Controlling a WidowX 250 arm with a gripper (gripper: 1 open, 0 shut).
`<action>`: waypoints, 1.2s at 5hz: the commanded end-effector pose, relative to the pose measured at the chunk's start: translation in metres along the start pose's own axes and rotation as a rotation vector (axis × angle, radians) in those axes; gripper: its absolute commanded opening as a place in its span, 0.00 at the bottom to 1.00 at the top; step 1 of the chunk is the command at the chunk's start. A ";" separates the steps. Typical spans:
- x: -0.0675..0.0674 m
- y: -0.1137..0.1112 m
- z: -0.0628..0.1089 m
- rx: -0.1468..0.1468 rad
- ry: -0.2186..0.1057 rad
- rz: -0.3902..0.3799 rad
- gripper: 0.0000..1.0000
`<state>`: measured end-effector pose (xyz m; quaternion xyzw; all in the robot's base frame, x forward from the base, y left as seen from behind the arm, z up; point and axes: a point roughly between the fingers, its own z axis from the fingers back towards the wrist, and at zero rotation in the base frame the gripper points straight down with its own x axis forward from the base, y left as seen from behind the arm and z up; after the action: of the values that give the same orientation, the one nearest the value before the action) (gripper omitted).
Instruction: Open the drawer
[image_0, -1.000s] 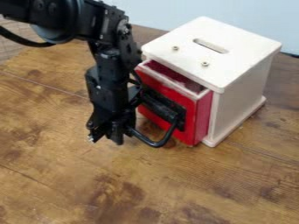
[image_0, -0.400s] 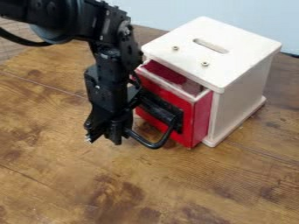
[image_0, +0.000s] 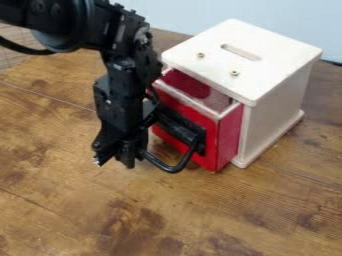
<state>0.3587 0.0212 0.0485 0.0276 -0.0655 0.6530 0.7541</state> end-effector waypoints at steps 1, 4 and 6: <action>0.011 0.007 0.015 -0.008 -0.025 0.109 0.00; 0.015 0.011 0.012 0.012 -0.045 0.128 0.00; 0.019 0.013 0.010 0.024 -0.055 0.134 0.00</action>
<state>0.3549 0.0258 0.0486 0.0430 -0.0748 0.6574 0.7486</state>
